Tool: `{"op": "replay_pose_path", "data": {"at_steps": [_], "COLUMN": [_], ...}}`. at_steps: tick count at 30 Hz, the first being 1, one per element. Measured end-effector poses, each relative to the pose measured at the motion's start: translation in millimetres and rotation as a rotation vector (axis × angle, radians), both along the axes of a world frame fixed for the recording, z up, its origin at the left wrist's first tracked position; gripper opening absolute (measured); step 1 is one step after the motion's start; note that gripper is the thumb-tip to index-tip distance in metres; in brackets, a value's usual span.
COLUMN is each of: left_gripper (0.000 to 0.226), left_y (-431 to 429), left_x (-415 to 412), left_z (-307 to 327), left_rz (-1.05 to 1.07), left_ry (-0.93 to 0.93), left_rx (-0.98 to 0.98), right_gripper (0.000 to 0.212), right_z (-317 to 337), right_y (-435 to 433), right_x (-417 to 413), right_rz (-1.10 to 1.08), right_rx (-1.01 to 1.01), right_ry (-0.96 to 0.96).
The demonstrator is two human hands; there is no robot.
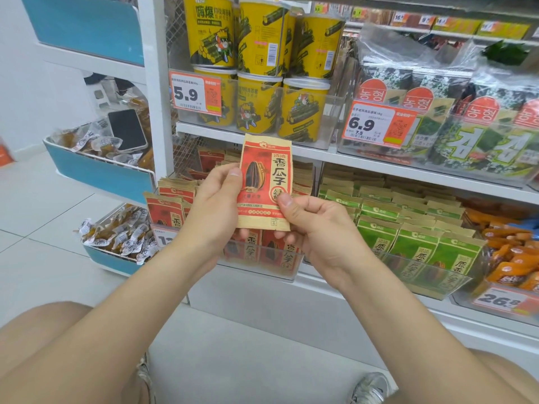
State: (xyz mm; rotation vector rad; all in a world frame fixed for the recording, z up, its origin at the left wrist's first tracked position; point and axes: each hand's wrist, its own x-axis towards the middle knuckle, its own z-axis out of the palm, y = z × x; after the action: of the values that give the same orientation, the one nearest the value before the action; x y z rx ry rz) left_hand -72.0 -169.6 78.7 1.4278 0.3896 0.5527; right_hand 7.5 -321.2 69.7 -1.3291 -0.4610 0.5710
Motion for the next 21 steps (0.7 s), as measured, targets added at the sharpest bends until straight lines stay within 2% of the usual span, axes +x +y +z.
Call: {"op": "replay_pose_path", "data": {"at_steps": [6,13,16,18,21], "left_gripper": [0.026,0.03,0.032,0.031,0.043], "left_y": [-2.7,-5.6,-5.1,-5.5,-1.0], "left_x": [-1.1,-1.9,-1.5,-2.4,-2.3], "left_z": [2.6,1.9,1.9,1.8,-1.2], "left_rz": [-0.092,-0.034,-0.004,0.006,-0.033], "left_ry": [-0.094,-0.06,-0.047,-0.034,0.046], "left_rx": [-0.163,-0.086,-0.046,0.001,0.149], "right_gripper": [0.031,0.037,0.032,0.031,0.029], "right_z": [6.0,2.7,1.3,0.9,5.6], "right_y": [-3.0,-0.8,0.8,0.9,-2.8], "right_x": [2.3,4.4,4.2,4.6,5.5], "right_rz": [0.055,0.042,-0.008,-0.071,-0.118], "right_rx": [0.069,0.072,0.049,-0.01,-0.109], "right_ry": [0.111,0.101,0.028,-0.087,-0.255]}}
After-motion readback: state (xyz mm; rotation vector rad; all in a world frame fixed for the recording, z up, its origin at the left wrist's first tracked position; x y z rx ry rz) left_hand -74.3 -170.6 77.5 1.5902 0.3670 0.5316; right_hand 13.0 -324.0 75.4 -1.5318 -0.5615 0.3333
